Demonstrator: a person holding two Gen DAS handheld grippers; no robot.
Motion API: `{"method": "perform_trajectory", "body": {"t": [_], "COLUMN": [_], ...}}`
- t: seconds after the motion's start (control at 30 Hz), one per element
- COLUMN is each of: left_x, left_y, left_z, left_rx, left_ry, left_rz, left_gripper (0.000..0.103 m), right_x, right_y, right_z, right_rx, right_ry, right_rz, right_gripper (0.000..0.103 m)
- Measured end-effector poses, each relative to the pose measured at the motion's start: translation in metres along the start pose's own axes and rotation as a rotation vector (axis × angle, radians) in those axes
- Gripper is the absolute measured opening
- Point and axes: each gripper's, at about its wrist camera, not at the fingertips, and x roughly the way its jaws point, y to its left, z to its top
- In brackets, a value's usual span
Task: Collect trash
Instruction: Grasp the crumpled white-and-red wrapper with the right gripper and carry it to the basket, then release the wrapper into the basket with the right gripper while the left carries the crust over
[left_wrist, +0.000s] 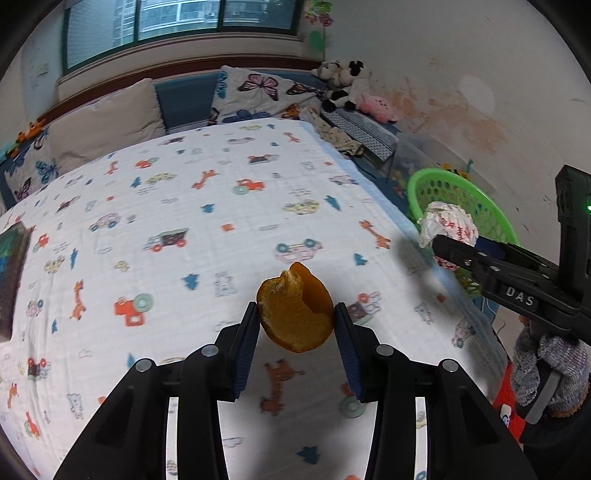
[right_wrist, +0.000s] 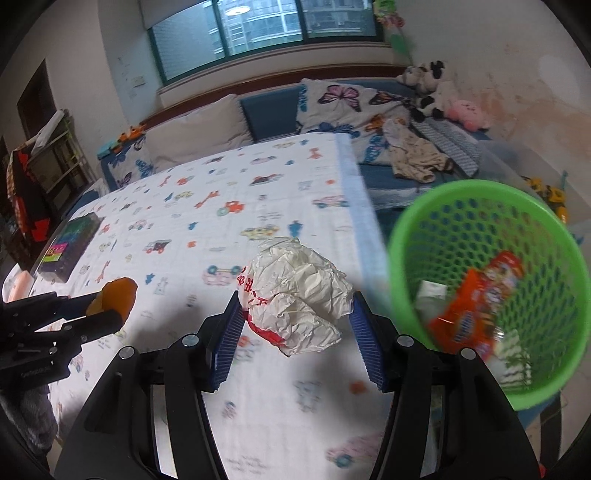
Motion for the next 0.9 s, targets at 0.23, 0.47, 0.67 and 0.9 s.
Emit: {"method": "perform_trajectory", "body": {"t": [0.23, 0.47, 0.67, 0.9], "left_x": [0.009, 0.018, 0.024, 0.028], "left_y": [-0.029, -0.058, -0.082, -0.104], "left_z": [0.008, 0.017, 0.026, 0.038], "left_rx": [0.047, 0.090, 0.127, 0.159], "left_ry": [0.011, 0.022, 0.026, 0.021], "left_rz": [-0.030, -0.053, -0.062, -0.077], "left_gripper": [0.040, 0.040, 0.040, 0.040], "right_x": [-0.023, -0.038, -0.045, -0.048], "right_y": [-0.036, -0.067, -0.093, -0.125], "right_z": [-0.011, -0.015, -0.019, -0.017], "right_rx": [0.039, 0.076, 0.103, 0.135], "right_ry": [-0.015, -0.030, -0.035, -0.032], "right_rz": [-0.055, -0.105, -0.157, -0.217], "right_gripper": [0.058, 0.058, 0.058, 0.059]}}
